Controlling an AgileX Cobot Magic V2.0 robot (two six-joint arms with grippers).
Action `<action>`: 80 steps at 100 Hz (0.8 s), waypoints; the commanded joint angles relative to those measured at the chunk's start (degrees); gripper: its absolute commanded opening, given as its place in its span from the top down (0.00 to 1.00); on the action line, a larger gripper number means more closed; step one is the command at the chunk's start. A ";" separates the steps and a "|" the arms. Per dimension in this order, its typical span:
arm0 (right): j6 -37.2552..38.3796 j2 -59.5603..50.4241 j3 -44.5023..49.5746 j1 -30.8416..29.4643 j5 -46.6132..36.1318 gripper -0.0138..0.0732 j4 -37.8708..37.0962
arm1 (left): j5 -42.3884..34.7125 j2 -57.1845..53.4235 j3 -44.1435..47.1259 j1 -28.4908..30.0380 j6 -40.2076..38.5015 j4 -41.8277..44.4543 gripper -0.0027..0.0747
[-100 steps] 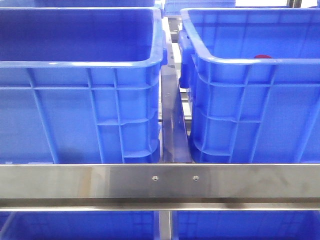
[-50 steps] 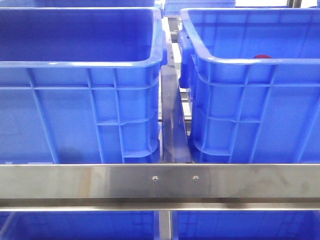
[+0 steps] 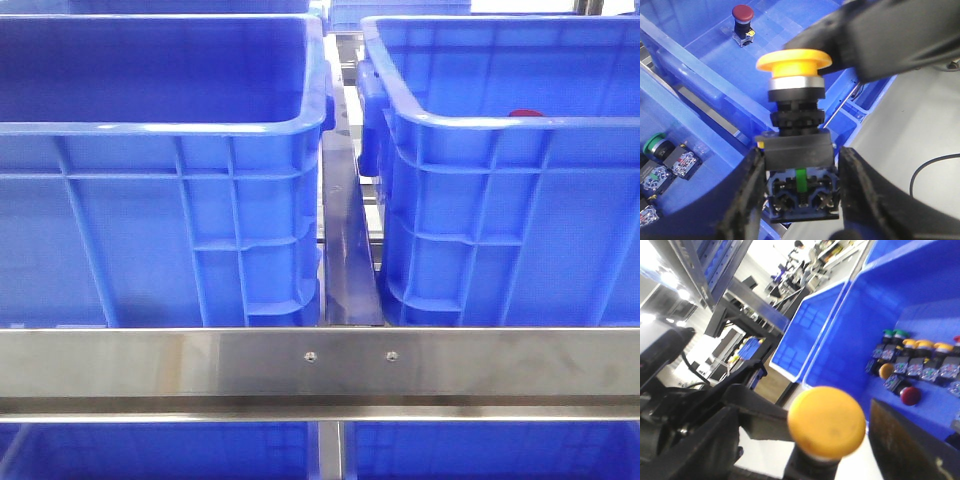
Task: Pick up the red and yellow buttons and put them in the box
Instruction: 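Lift the yellow button and grasp its head with the right gripper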
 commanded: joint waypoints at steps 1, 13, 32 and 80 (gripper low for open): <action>-0.20 1.11 -3.09 0.02 4.44 0.20 7.77 | -3.85 -1.83 -1.63 -0.37 -0.07 -0.99 0.94; -0.20 2.89 -4.12 0.02 6.81 0.28 7.77 | -3.85 -1.83 -1.63 -0.37 -0.07 -0.99 0.94; -0.20 3.17 -4.12 0.02 7.06 0.58 7.77 | -3.62 -1.83 -1.63 -0.37 -0.07 -0.99 0.94; -3.80 3.17 -4.12 0.02 6.53 0.67 7.77 | -1.08 -1.83 -1.63 -0.37 -0.07 -0.99 0.21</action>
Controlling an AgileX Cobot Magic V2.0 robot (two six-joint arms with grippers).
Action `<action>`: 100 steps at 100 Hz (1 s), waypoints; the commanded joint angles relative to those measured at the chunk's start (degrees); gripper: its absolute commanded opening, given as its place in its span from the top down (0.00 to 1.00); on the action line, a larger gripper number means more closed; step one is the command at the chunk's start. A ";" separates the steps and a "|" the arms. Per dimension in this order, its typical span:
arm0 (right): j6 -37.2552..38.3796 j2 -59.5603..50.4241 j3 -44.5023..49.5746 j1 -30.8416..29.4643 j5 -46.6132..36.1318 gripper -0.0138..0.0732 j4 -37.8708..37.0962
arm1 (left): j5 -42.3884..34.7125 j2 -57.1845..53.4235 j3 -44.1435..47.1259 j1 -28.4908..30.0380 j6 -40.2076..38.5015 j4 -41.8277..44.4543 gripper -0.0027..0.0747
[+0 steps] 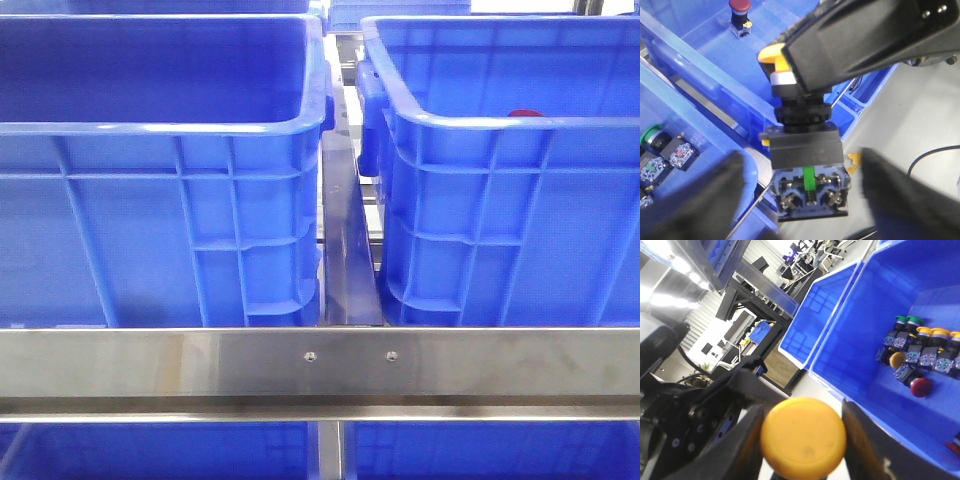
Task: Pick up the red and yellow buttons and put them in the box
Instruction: 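Lift the yellow button and grasp its head with the right gripper, then lower the yellow button into the bin beside the red one, open right gripper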
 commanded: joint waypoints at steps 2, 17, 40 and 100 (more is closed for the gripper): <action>-2.55 -1.22 -1.92 0.02 2.11 0.67 8.72 | -3.08 -1.58 -1.63 -0.37 -0.07 -0.46 0.21; -6.23 -1.22 -1.92 0.02 -2.35 0.67 8.72 | -3.28 -1.78 -1.63 0.04 -0.32 0.14 0.21; -12.09 -2.06 -1.92 -1.76 -6.61 0.67 8.72 | -3.83 -2.99 -0.54 5.88 -2.01 0.14 0.27; -14.11 -4.44 -1.92 -8.69 -8.27 0.67 7.54 | -8.99 -23.86 17.38 37.26 -3.56 0.14 0.30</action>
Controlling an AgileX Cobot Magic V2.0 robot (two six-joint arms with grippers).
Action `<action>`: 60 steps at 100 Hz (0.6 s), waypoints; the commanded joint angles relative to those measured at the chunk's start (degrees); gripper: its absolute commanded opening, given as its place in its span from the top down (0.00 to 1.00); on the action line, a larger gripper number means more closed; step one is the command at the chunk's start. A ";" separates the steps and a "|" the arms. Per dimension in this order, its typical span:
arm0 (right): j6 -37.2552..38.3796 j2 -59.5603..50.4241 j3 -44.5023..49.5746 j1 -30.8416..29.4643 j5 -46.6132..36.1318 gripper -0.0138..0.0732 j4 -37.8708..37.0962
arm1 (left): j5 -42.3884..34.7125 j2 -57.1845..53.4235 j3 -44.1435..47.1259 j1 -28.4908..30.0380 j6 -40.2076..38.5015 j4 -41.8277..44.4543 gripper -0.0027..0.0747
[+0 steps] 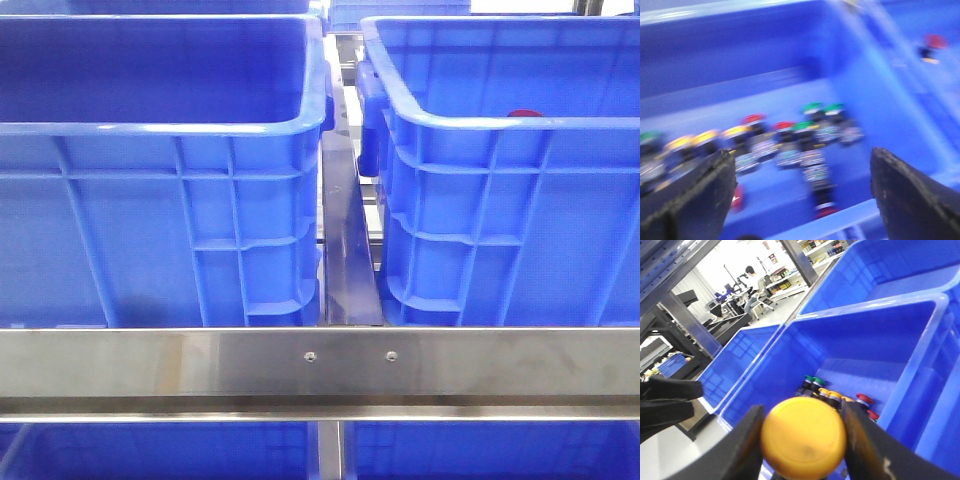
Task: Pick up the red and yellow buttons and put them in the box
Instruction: 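Lower the yellow button into the bin beside the red one, open right gripper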
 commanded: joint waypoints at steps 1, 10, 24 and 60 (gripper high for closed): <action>-1.53 -1.73 -1.92 -0.37 1.02 0.67 7.43 | -4.91 -4.13 1.84 4.44 -0.64 -0.29 0.30; -2.81 -1.73 -1.92 -0.37 -0.15 0.67 7.43 | -5.48 -8.18 5.56 8.56 -0.64 -0.29 0.30; -4.77 -1.73 -1.92 -0.37 -4.18 0.67 7.43 | -6.38 -14.23 11.12 12.87 -0.64 -0.10 0.30; -20.03 -1.73 -2.04 -0.37 -31.78 0.67 8.60 | -7.29 -23.28 17.44 15.00 -0.64 0.11 0.85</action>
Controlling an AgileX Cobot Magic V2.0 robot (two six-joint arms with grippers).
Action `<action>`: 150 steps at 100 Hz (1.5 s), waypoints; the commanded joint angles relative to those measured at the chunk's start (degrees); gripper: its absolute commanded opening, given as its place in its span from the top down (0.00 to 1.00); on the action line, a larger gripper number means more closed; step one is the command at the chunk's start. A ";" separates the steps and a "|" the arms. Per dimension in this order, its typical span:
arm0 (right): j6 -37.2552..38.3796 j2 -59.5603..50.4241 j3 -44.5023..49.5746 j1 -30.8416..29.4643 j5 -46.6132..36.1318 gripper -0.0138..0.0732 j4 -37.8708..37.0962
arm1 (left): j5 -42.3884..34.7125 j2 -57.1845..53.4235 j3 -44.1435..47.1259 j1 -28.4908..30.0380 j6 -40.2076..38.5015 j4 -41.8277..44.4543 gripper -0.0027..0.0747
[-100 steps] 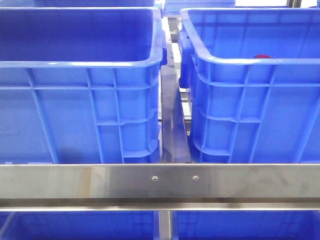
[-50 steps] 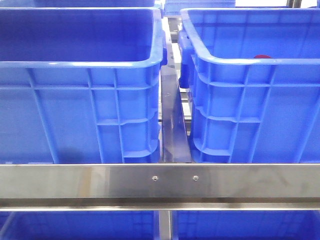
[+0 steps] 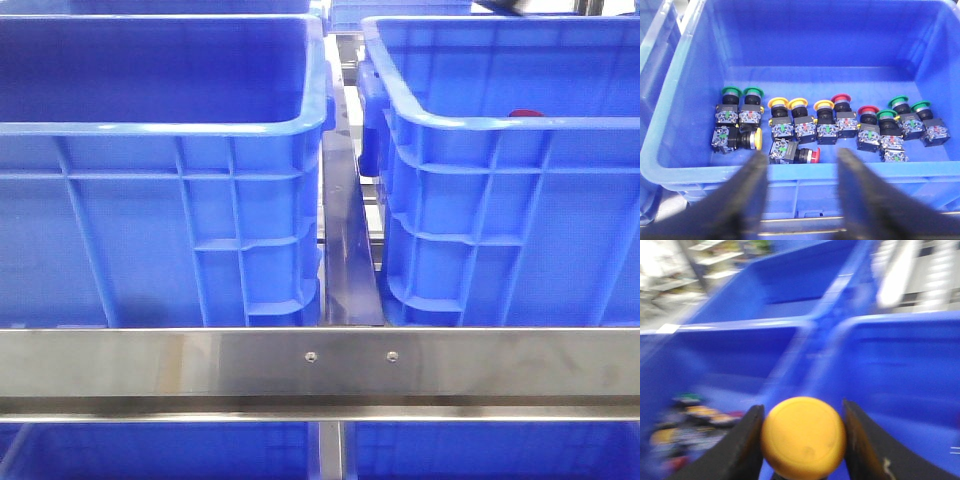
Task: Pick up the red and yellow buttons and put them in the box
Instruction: 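Lower the yellow button into the bin beside the red one, open right gripper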
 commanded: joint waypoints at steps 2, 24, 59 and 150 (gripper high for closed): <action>-6.65 -1.65 -2.22 -0.51 -7.82 0.67 7.60 | -4.89 -0.57 -1.30 0.24 -0.60 -0.09 0.90; -10.47 1.72 -5.69 -5.65 -12.33 0.67 7.60 | -4.89 -0.67 -1.30 0.24 -0.60 -0.09 0.99; -11.13 16.36 -14.39 -17.30 -4.46 0.67 7.60 | -4.89 -0.67 -1.30 0.24 -0.60 -0.09 0.99; -14.46 40.22 -30.53 -18.97 0.99 0.67 7.60 | -4.71 -0.67 -1.30 0.24 -0.60 -0.09 0.99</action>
